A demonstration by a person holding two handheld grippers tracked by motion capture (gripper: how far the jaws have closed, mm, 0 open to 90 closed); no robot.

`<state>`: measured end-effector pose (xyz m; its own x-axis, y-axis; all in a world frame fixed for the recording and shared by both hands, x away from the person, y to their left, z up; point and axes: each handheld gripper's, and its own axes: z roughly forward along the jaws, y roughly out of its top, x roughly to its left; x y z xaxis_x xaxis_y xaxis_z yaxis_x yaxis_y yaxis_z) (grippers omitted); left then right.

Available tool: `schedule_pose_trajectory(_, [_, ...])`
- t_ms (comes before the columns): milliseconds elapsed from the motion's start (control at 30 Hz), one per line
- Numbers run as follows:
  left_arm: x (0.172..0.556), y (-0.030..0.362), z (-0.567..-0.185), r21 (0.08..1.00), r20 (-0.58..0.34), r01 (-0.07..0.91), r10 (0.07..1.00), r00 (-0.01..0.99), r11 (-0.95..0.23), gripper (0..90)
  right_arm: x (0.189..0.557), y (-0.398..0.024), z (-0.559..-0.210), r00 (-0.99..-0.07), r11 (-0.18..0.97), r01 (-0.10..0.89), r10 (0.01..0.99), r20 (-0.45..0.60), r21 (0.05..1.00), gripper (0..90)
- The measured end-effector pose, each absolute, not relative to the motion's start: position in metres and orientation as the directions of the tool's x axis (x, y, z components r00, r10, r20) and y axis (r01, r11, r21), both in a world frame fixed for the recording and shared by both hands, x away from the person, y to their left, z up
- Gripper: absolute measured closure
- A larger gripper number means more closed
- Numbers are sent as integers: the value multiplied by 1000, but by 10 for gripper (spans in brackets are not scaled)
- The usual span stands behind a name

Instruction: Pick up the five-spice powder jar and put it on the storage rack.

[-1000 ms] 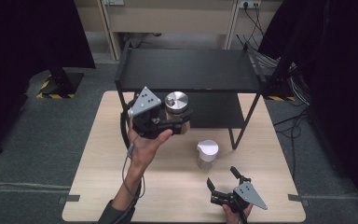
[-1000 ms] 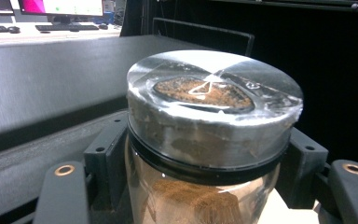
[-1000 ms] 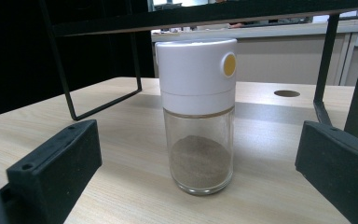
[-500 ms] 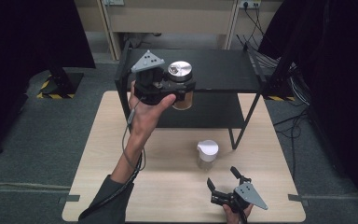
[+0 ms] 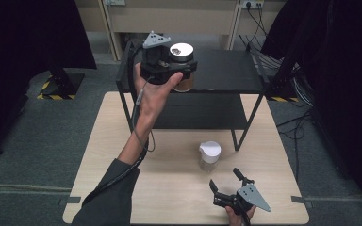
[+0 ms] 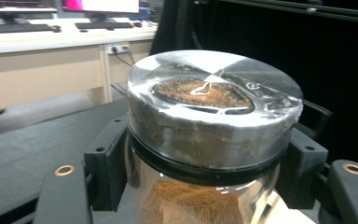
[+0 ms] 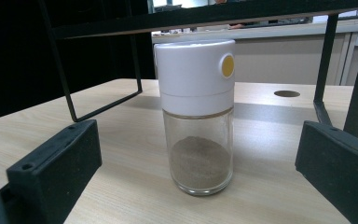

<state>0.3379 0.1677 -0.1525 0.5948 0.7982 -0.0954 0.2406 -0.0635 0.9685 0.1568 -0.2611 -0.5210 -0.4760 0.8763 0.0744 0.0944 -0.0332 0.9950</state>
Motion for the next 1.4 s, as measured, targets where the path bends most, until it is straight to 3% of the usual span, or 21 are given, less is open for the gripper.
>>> schedule_pose_trajectory(533, [357, 156, -157, 970, -61, 236, 884, 463, -57, 306, 157, -262, -522, -476, -46, 94, 875, 85, 995, 4])
schedule_pose_trajectory(1033, [360, 157, -168, 973, -59, 227, 900, 432, -45, 300, 157, -263, -522, -476, -47, 93, 875, 86, 995, 4])
schedule_pose_trajectory(1200, [352, 160, -178, 982, -87, 187, 902, 422, 7, 82, 157, -262, -522, -476, -47, 92, 876, 85, 995, 4])
schedule_pose_trajectory(1400, [330, 164, -190, 988, -114, 139, 904, 412, 61, 10, 157, -262, -522, -475, -45, 90, 876, 82, 995, 4])
